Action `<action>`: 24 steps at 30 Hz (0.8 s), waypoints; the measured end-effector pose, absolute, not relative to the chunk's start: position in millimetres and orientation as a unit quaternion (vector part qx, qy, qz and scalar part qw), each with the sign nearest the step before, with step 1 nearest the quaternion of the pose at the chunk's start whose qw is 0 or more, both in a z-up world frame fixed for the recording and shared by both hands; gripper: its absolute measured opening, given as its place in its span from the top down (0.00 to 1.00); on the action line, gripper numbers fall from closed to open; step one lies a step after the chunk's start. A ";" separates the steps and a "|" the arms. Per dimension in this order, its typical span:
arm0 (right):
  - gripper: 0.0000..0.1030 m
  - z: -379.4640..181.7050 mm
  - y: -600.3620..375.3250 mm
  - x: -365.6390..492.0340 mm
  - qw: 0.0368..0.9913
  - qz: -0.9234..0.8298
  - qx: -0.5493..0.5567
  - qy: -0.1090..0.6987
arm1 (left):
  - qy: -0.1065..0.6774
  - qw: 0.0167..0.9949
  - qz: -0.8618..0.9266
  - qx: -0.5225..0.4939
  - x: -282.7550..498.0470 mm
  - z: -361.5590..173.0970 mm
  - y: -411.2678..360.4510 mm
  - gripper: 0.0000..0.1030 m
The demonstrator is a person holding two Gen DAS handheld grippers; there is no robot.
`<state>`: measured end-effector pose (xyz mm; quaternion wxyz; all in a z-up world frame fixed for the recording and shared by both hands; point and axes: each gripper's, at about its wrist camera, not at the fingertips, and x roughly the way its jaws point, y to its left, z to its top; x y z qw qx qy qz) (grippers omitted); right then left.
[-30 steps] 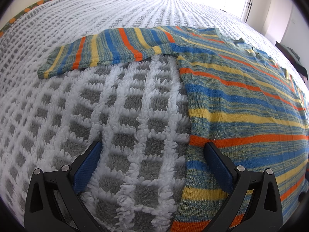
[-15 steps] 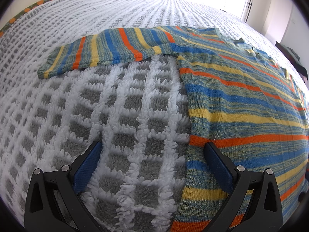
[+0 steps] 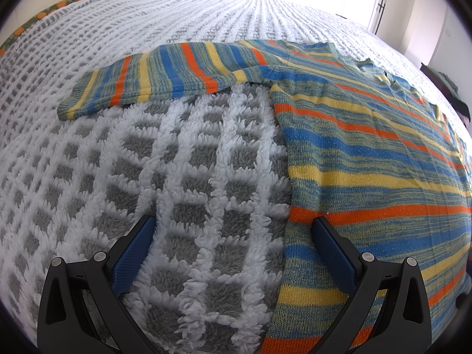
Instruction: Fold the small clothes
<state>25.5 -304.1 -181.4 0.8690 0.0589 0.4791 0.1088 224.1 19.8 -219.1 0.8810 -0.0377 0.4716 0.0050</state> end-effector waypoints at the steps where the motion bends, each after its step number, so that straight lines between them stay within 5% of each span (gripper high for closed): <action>1: 0.03 -181.2 -304.1 25.7 0.869 0.109 0.058 0.479 | 0.472 0.881 0.005 -0.038 224.2 -219.1 19.9 0.00; 14: 0.04 -176.3 -306.3 27.1 0.863 0.112 0.068 0.488 | 0.472 0.881 0.005 -0.038 224.2 -219.1 19.9 0.00; 24: 0.11 -142.1 -374.7 0.0 0.831 0.060 0.227 0.504 | 0.472 0.881 0.005 -0.038 224.0 -219.1 19.4 0.00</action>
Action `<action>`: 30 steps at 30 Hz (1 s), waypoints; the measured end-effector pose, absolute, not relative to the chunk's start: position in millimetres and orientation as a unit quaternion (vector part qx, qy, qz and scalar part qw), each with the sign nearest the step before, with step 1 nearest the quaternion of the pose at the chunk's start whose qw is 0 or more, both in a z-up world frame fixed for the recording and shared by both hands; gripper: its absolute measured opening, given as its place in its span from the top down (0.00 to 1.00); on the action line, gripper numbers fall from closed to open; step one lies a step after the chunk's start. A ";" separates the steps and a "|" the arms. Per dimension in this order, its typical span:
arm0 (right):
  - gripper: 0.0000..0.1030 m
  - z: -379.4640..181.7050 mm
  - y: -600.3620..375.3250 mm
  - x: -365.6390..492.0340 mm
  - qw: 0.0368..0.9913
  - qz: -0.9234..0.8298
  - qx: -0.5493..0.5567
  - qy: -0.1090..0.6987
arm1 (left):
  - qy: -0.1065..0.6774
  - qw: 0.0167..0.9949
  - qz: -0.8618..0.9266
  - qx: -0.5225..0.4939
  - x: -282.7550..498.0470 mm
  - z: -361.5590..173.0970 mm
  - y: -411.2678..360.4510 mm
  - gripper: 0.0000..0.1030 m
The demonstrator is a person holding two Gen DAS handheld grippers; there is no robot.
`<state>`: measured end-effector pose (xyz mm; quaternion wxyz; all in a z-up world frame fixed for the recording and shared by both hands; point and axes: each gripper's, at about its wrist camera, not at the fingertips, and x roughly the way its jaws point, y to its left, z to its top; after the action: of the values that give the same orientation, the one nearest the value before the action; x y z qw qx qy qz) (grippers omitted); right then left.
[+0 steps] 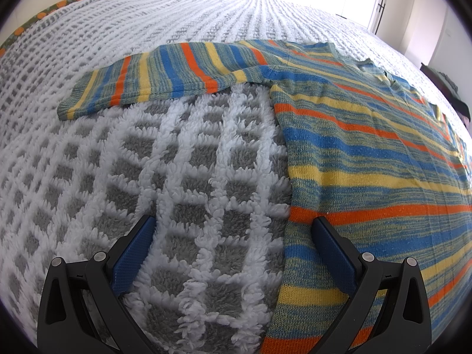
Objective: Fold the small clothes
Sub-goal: 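Move the right gripper toward the side edge of the sweater body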
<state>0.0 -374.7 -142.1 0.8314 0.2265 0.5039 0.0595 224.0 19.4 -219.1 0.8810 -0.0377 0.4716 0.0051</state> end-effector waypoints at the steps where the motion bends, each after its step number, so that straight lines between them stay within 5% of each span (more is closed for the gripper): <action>1: 0.11 -136.3 -372.9 1.7 0.832 0.069 0.233 0.500 | 0.472 0.881 0.005 -0.038 224.2 -219.1 19.9 0.00; 9: 0.14 -163.7 -356.8 19.6 0.765 0.122 0.291 0.562 | 0.471 0.881 0.006 -0.036 224.4 -219.0 19.7 0.00; 18: 0.10 -111.6 -512.0 39.7 0.808 0.067 0.454 0.369 | 0.472 0.881 0.006 -0.038 225.0 -219.6 17.2 0.00; 25: 0.10 -177.3 -616.7 60.6 0.724 -0.049 0.620 0.299 | 0.486 0.872 -0.006 -0.052 235.0 -220.8 22.3 0.00; 30: 0.10 -201.3 -641.8 79.7 0.713 -0.075 0.632 0.293 | 0.505 0.861 -0.028 -0.055 240.6 -214.6 28.5 0.00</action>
<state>79.7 -641.8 -201.3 0.7135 0.6319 0.2934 -0.0750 240.6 28.5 -214.6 0.8609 -0.0552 0.5050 -0.0280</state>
